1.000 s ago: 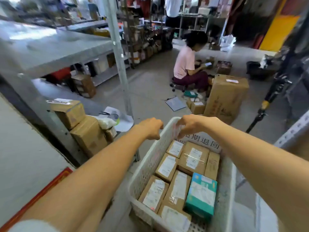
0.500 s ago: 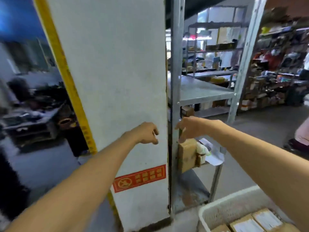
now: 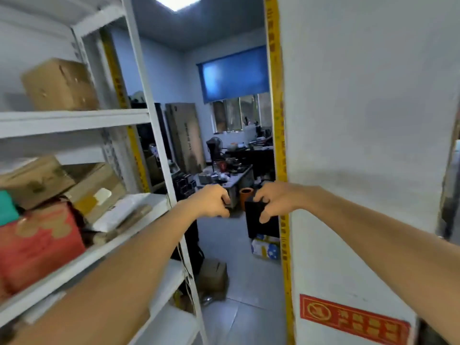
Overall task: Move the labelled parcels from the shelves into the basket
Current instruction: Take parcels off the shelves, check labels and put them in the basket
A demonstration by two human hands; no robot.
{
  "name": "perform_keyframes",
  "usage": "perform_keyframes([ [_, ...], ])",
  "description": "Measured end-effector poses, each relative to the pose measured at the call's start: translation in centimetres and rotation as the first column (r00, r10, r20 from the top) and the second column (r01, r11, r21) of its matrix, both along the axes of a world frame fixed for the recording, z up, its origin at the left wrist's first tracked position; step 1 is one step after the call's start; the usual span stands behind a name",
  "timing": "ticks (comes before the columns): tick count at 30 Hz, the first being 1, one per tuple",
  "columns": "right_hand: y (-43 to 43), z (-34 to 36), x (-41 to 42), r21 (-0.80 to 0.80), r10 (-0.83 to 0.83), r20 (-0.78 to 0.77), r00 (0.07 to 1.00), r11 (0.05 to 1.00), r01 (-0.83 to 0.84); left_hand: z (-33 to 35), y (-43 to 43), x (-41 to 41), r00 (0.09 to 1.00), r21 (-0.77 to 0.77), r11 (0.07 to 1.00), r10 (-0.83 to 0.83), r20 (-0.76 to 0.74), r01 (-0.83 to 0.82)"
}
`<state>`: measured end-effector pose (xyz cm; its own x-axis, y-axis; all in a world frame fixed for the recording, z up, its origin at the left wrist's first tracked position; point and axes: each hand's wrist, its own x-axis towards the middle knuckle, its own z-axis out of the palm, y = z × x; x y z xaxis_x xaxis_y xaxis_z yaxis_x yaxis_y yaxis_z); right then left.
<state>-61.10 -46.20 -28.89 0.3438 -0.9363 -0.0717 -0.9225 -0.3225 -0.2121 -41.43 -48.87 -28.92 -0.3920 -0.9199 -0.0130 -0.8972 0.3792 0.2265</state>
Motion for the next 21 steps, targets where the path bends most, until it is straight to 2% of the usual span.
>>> perform_keyframes([
  [5, -3.2, 3.3, 6.0, -0.007, 0.214, -0.008, 0.977, 0.977, -0.215, 3.7, 1.3, 6.3, 0.968, -0.068, 0.968, 0.233, -0.095, -0.240],
  [8, -4.2, 5.8, 9.6, -0.075, 0.323, 0.028, 0.946, 0.944, -0.320, 6.4, 2.2, 9.0, 0.940, -0.115, 0.934, 0.330, -0.089, -0.339],
  [12, -5.3, 9.3, 14.2, -0.171, 0.457, -0.025, 0.889, 0.875, -0.454, 9.6, 3.7, 12.2, 0.888, -0.212, 0.862, 0.450, -0.097, -0.460],
  [15, -6.0, 12.7, 17.1, -0.207, 0.526, -0.057, 0.849, 0.825, -0.525, 12.2, 4.3, 15.2, 0.843, -0.293, 0.791, 0.519, -0.142, -0.537],
  [21, -8.9, 19.3, 21.8, -0.367, 0.611, 0.012, 0.792, 0.739, -0.565, 18.3, 4.2, 20.1, 0.779, -0.378, 0.687, 0.595, -0.199, -0.621],
])
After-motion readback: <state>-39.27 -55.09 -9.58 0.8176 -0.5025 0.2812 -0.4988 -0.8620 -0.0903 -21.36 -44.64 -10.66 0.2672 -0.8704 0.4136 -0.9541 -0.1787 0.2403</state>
